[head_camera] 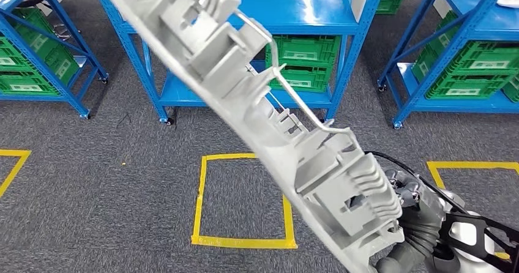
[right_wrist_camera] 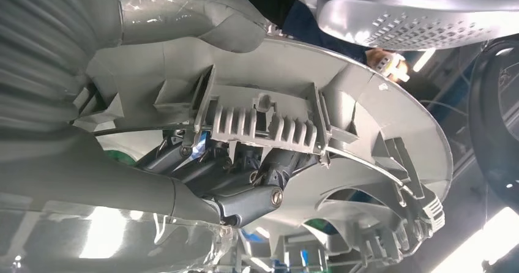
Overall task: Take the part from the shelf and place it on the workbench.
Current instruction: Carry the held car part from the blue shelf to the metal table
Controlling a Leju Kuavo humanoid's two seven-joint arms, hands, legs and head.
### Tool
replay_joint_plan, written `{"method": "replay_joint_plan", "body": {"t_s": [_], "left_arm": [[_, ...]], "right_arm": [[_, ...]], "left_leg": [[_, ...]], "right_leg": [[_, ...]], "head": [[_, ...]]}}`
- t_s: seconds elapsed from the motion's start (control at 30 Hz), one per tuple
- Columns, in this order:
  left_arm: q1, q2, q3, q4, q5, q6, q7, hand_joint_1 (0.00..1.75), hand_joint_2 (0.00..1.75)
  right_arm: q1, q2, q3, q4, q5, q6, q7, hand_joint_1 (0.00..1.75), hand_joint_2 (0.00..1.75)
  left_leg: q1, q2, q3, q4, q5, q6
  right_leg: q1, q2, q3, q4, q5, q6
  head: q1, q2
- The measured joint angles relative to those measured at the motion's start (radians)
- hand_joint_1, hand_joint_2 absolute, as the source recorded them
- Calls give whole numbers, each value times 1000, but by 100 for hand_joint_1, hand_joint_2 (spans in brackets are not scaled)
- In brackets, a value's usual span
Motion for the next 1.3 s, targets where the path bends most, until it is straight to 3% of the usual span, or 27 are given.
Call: {"method": "replay_joint_plan", "body": {"t_s": [0.03, 0.07, 0.1, 0.17, 0.23, 0.3, 0.33, 0.37, 0.43, 0.47, 0.5, 0.53, 0.57, 0.63, 0.7, 0.77, 0.83, 0.87, 0.97, 1.0, 1.03, 1.07, 1.1, 1.17, 1.23, 1.3], "left_arm": [[0, -3, 2, -5, 0, -4, 0, 0, 175], [0, -6, 5, -11, 0, -9, 0, 0, 175], [0, -9, 8, -18, 0, -14, 0, 0, 175], [0, -15, 13, -35, -1, -22, 1, 0, 175], [1, -19, 18, -50, -2, -25, 1, 0, 175], [2, -21, 24, -60, -2, -25, 1, 0, 175], [3, -23, 27, -63, -2, -26, 2, 0, 175], [4, -23, 29, -66, -2, -26, 2, 0, 175], [4, -24, 33, -70, -4, -27, 2, 0, 175], [4, -24, 34, -72, -6, -28, 2, 0, 175], [4, -24, 35, -72, -8, -29, 3, 0, 175], [4, -25, 35, -72, -9, -29, 2, 0, 175], [3, -25, 35, -72, -12, -29, 1, 0, 175], [2, -24, 37, -75, -18, -29, -3, 0, 175], [0, -23, 39, -80, -21, -30, -8, 0, 175], [-1, -23, 41, -84, -22, -30, -9, 0, 175], [-1, -23, 44, -87, -22, -31, -9, 0, 175], [-2, -24, 44, -89, -22, -31, -9, 0, 175], [-3, -26, 44, -89, -24, -35, -9, 0, 175], [-3, -26, 44, -89, -25, -36, -9, 0, 175], [-3, -27, 44, -89, -27, -37, -9, 0, 175], [-4, -27, 44, -89, -29, -38, -9, 0, 175], [-4, -27, 44, -89, -31, -38, -10, 0, 175], [-4, -28, 44, -90, -33, -39, -12, 0, 175], [-5, -28, 46, -91, -35, -40, -15, 0, 175], [-5, -29, 53, -94, -37, -44, -16, 0, 175]], "right_arm": [[-1, -1, 0, 4, -2, 0, 0, 161, 175], [-3, -2, 1, 7, -4, 0, -1, 161, 175], [-4, -3, 2, 10, -7, 0, -1, 161, 175], [-6, -3, 4, 14, -11, 0, -1, 161, 175], [-7, -3, 6, 16, -13, 0, -1, 161, 175], [-7, -3, 9, 19, -14, 0, -2, 161, 175], [-8, -3, 10, 20, -15, 0, -2, 161, 175], [-9, -3, 10, 21, -15, 0, -2, 161, 175], [-11, -2, 11, 24, -15, 0, -2, 161, 175], [-11, -2, 12, 24, -15, 1, -2, 161, 175], [-11, -2, 12, 24, -15, 2, -2, 161, 175], [-11, -1, 13, 24, -15, 3, -2, 161, 175], [-10, 0, 15, 25, -14, 4, -1, 161, 175], [-11, 2, 16, 24, -14, 6, 2, 161, 175], [-14, 4, 16, 24, -14, 6, 4, 161, 175], [-17, 5, 17, 25, -14, 6, 6, 161, 175], [-18, 6, 17, 25, -14, 6, 8, 161, 175], [-19, 6, 17, 25, -15, 6, 9, 161, 175], [-20, 5, 16, 26, -15, 7, 9, 161, 175], [-20, 5, 16, 28, -15, 7, 9, 161, 175], [-19, 5, 16, 29, -15, 7, 9, 161, 175], [-19, 4, 16, 31, -15, 7, 8, 161, 175], [-19, 4, 16, 32, -16, 8, 5, 161, 175], [-19, 3, 16, 33, -17, 11, -3, 161, 175], [-19, 3, 15, 33, -19, 17, -13, 161, 175], [-17, 3, 14, 35, -21, 19, -20, 161, 175]], "left_leg": [[0, 3, -21, 6, 12, -2], [1, 6, -43, 14, 22, -5], [2, 7, -64, 25, 31, -10], [2, 9, -99, 48, 46, -20], [0, 9, -117, 60, 63, -30], [4, 8, -125, 62, 70, -40], [6, 7, -130, 74, 51, -47], [9, 6, -137, 103, 11, -54], [16, 5, -156, 212, -96, -68], [18, 5, -165, 276, -135, -72], [20, 5, -166, 326, -151, -73], [21, 5, -156, 349, -145, -73], [21, 5, -127, 335, -122, -70], [18, 2, -26, 211, -83, -56], [10, -2, 65, 73, -92, -40], [1, -3, 88, 21, -102, -31], [1, 2, 82, 5, -80, -19], [2, 5, 75, -2, -66, -11], [1, 10, 35, -2, -34, -1], [0, 11, 19, 2, -25, -1], [0, 12, 3, 8, -16, -2], [0, 13, -14, 15, -9, -3], [1, 13, -31, 24, -2, -6], [1, 13, -65, 48, 8, -15], [-1, 12, -88, 68, 20, -26], [0, 12, -98, 73, 34, -36]], "right_leg": [[-1, -1, 17, 11, 16, 13], [-2, -2, 52, -13, 41, 26], [-3, -5, 102, -71, 55, 34], [1, -9, 204, -216, 35, 29], [7, -10, 239, -286, 5, 14], [5, -12, 221, -284, 15, -2], [3, -14, 215, -283, 24, -10], [1, -16, 206, -283, 34, -17], [1, -17, 188, -283, 55, -23], [2, -17, 176, -282, 66, -24], [3, -17, 164, -281, 76, -23], [3, -17, 151, -280, 87, -22], [4, -16, 137, -280, 98, -21], [7, -14, 116, -279, 116, -16], [7, -15, 105, -280, 131, -5], [2, -17, 97, -282, 148, 11], [-1, -17, 83, -276, 145, 18], [0, -17, 70, -253, 123, 13], [2, -16, 11, -74, 4, -2], [2, -16, 0, -15, -18, 1], [1, -16, 4, 16, -20, 10], [0, -16, 24, 12, -6, 21], [-1, -16, 61, -31, 17, 32], [-1, -16, 161, -172, 34, 39], [2, -15, 214, -261, 19, 28], [3, -14, 206, -268, 22, 11]], "head": [[0, 0], [0, 0], [0, 0], [1, 0], [0, 0], [1, 0], [-1, 0], [-2, 0], [-6, 0], [-6, 0], [-6, 0], [-6, 0], [-6, 0], [-6, 0], [-5, 0], [-6, 0], [-5, 0], [-4, 0], [0, 0], [0, 0], [0, 0], [1, 0], [0, 0], [1, 0], [1, 0], [1, 0]]}}
